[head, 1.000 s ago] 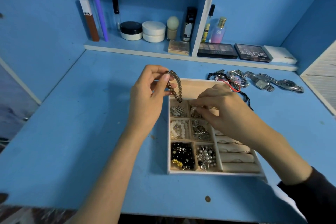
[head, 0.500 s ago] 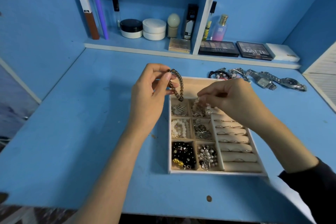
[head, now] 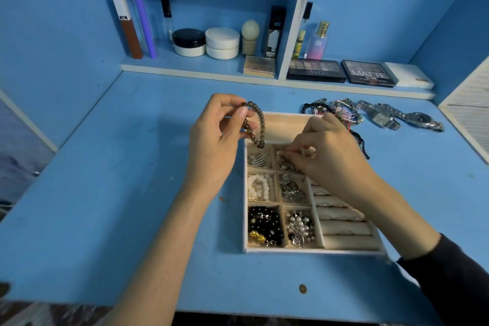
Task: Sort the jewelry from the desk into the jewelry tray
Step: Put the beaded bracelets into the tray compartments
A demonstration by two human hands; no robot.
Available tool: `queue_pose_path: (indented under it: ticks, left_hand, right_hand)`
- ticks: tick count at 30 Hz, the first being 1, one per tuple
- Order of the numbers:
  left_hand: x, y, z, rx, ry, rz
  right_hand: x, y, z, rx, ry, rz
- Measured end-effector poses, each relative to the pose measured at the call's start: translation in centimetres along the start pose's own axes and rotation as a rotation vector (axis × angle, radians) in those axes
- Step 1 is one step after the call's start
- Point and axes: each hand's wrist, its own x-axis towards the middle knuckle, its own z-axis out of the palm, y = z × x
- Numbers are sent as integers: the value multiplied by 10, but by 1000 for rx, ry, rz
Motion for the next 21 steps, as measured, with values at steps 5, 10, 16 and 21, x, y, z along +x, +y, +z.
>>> queue_pose_path:
  ticks: [5,10,16,21]
  left_hand:
    - [0,0,1,-11,9,-5]
    - [0,0,0,-8,4,-6]
    - [0,-1,0,-6,9,-7]
    - [0,0,0,-9,13,-10]
  right_hand:
    - [9,-3,-9,-67,-105,-25]
    - [8,8,-36,32,-255,-27]
    - [5,8,-29,21,-283,-30]
    - [5,5,-21,7,-257,-38]
